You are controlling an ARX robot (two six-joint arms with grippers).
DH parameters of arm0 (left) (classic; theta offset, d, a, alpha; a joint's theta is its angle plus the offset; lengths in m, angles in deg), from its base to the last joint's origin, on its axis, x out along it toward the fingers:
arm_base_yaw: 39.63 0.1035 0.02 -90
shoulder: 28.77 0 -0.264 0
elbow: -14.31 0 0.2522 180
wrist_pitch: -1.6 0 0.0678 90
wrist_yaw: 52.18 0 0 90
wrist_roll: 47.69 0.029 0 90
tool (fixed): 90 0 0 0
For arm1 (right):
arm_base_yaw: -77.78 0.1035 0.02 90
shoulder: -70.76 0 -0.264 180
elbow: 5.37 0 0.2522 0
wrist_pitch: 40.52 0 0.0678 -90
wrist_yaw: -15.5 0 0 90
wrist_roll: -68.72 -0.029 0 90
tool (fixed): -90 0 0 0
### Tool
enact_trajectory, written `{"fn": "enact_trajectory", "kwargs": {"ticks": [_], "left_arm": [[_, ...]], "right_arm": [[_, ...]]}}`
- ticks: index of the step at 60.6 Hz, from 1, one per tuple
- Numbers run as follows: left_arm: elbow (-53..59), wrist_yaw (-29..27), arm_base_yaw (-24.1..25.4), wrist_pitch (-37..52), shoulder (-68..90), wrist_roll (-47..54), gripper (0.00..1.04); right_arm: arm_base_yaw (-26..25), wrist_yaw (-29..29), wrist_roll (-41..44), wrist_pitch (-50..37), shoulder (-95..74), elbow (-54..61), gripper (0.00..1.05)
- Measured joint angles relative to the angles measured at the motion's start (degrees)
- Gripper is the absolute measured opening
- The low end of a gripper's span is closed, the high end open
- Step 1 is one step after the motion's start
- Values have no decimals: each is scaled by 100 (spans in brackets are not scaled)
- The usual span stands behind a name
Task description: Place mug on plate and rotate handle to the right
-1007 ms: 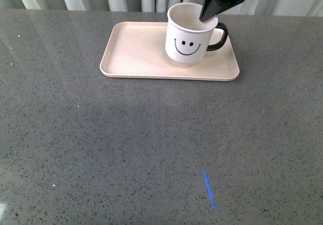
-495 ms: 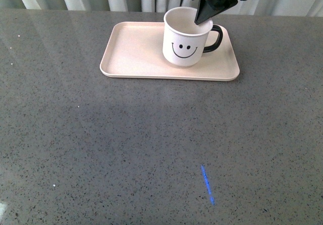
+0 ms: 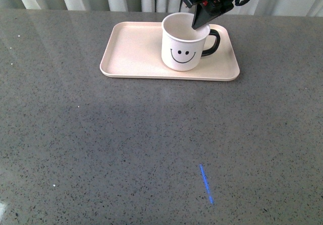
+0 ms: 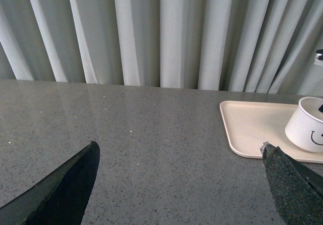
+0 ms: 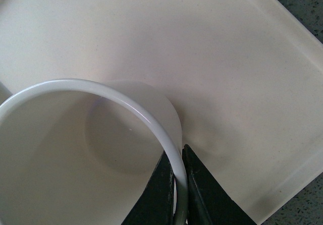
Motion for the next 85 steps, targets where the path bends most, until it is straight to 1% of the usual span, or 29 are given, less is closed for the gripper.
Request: {"fn": "enact_trajectory", "kwargs": {"ticks": [27,29,33,35,36,41,42,45,52,54,59,63,66,71,74,79,85], "left_arm": [[0,0,0,0,0,0,96],[0,0,0,0,0,0,96],[0,0,0,0,0,0,96],[0,0,0,0,0,0,96],[0,0,0,0,0,0,96],[0,0,0,0,0,0,96],[0,0,0,0,0,0,96],[0,0,0,0,0,0,96],[0,0,0,0,0,0,96],[0,0,0,0,0,0,96],[0,0,0,0,0,0,96],[0,0,0,0,0,0,96],[0,0,0,0,0,0,96],[0,0,0,0,0,0,96],[0,0,0,0,0,0,96],[0,0,0,0,0,0,96],[0,0,0,0,0,0,96]], "right_arm": [[9,2,52,-232,90,393,2],[11,13,81,-223,90,393,6],[20,11,107,-205,87,396,16],[20,11,114,-199,85,404,20],[22,11,125,-186,83,407,23],[26,11,144,-164,81,404,34],[26,11,149,-149,79,389,37],[28,11,157,-131,79,354,43],[33,-11,190,-61,76,166,60],[33,-13,197,-59,76,133,64],[33,-59,236,-63,76,44,83],[33,-151,236,-111,92,48,93],[26,-229,234,-236,149,149,97],[4,-417,254,-487,365,501,95],[-13,-610,262,-756,654,925,95],[-28,-763,278,-1029,1134,1449,96],[-31,-802,282,-1075,1453,1508,96]]}}
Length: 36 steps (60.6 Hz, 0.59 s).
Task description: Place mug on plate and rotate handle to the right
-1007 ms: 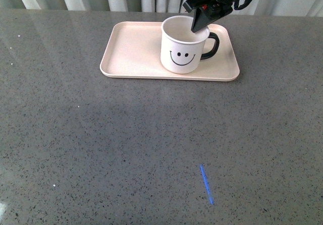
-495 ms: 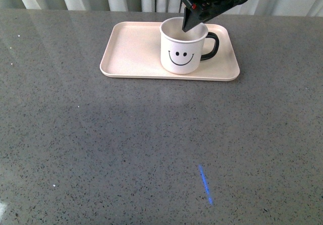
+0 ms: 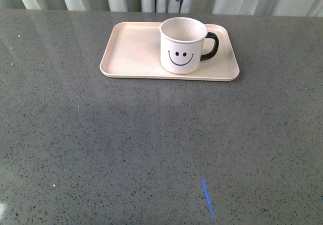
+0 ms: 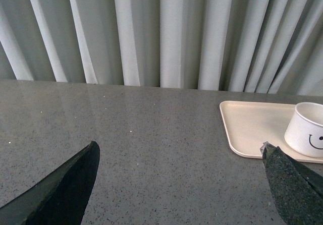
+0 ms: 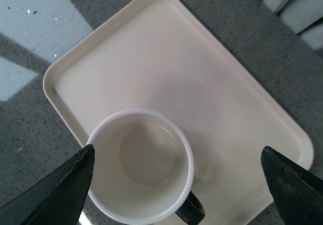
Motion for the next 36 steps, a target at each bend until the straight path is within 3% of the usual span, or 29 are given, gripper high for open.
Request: {"fn": "enact_trajectory", "kwargs": {"ticks": [4,8,11,14,19,22,29,36], "left_arm": [[0,0,0,0,0,0,96],[0,4,0,0,0,0,96],[0,-2,0,0,0,0,96],[0,-2,0,0,0,0,96],[0,0,0,0,0,0,96],[0,0,0,0,0,0,96],[0,0,0,0,0,0,96],[0,0,0,0,0,0,96]], "right_arm": [[20,492,-275,-769,229,496,92],[63,1799,-1010,-2706,761,1853,82],[48,2605,-1779,-4913,1451,3652,69],[-9,2682,-2218,-6800,1976,5001,59],[-109,2660,-2573,-9213,2752,6675,41],[-179,2623,-2677,-9833,3250,7521,29],[-271,2487,-2750,-10360,3993,9079,2],[-352,2398,-2776,-10614,4701,10111,2]]}}
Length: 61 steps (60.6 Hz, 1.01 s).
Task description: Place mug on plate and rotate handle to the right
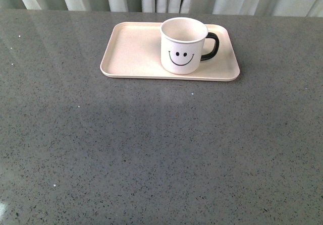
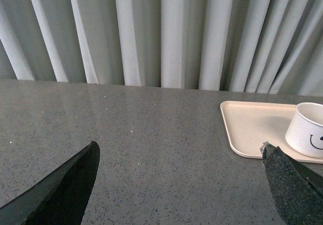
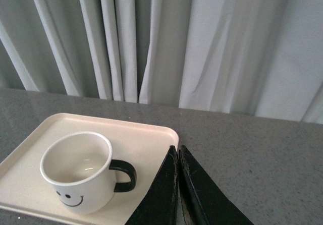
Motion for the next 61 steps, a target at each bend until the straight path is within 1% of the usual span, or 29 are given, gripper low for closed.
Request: {"fn": "enact_trajectory", "kwargs": {"ticks": [5,6,8,13,15,18,24,37,61], "left_arm": [[0,0,0,0,0,0,96],[0,0,0,0,0,0,96],[0,0,0,0,0,-2,96],[0,-2,0,0,0,0,96],[0,0,0,0,0,0,96],[0,0,0,0,0,0,96],[0,0,0,-2,0,0,96],[0,0,0,-2,0,0,96],[0,0,0,-2,0,0,96]], "right_arm": [[-83,-46,-2,-85,522,579,2],[-170,-199,-2,-85,643,721,2],[-227,-315,-2,-85,758,855,2],[-343,-315,-2,-70,1193,1281,2],[-350,-321,-2,-50,1349,1414,2],[-350,-334,-2,-319,1410,1650,2],[-354,-328,-2,-262,1628,1961,2],[-354,-334,-2,216,2524,2341,2],[-354,-334,-2,1478,4188,2765,2]]}}
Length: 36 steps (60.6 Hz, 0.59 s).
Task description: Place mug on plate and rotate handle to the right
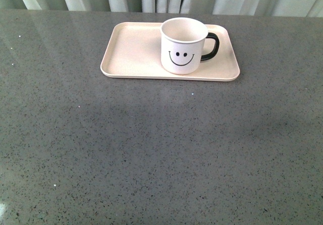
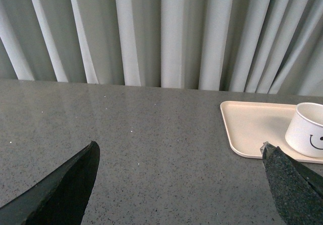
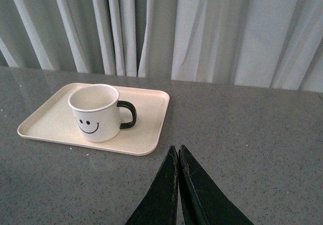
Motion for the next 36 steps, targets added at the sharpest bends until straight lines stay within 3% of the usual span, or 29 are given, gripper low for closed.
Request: {"fn": "enact_trajectory", "kwargs": {"ticks": [17,36], "left_arm": [[0,0,0,0,0,0,96],[0,0,0,2,0,0,96]], "right_arm": [[0,0,0,1408,1600,52,2],[0,2,0,2288,2535,55,2]]}}
